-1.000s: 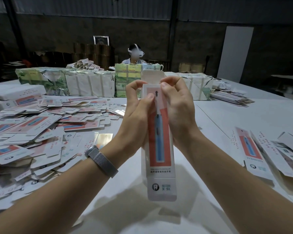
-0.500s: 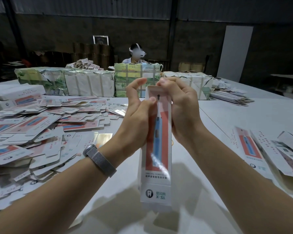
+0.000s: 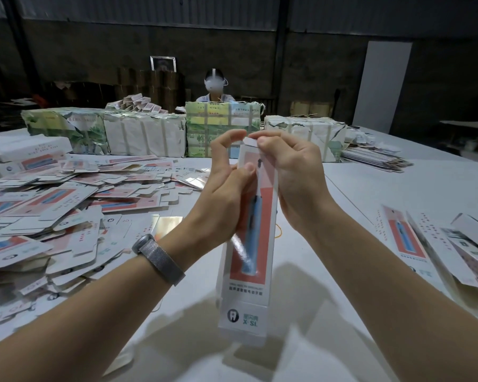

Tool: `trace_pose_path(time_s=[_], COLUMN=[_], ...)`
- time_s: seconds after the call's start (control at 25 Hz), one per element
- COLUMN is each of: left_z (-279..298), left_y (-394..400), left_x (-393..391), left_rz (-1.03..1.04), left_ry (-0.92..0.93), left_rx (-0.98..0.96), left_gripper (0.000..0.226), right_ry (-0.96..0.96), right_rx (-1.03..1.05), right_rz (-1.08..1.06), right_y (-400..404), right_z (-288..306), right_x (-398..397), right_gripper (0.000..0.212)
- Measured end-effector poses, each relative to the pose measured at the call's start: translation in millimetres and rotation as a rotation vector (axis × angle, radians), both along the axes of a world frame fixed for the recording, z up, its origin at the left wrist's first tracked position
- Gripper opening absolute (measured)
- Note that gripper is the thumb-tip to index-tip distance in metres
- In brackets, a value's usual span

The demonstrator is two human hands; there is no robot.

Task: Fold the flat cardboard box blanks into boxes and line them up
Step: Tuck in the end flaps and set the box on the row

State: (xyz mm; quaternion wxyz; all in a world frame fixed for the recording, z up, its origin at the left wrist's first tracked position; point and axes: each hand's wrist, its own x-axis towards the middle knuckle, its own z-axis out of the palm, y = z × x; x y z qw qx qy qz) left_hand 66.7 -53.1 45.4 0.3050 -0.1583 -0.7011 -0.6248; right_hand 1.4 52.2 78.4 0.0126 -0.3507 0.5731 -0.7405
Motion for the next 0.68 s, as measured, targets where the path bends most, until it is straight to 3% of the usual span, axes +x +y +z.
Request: trace_pose_path(time_s=[0.24,0.44,0.68], left_z=[-1,1,8], left_y=[-4,-10,-7], left_x=[-1,-1,3], left_rz=[0.048,0.015,0.009], left_ry=[0.024,-0.011,-0.060], left_rx=[-0.078,-0.121,-0.050], left_gripper=[0.036,0.037,0.040], right_ry=[0.029,0.202,0.427], right_rx=[0.087,0.256,0.259], right_rz=[-0.007,-0.086,-0.102], right_y=[4,12,13], right_z=[5,13,10], right_x=[-11,-22,-23], right_gripper=[0.020,0.021,0.015])
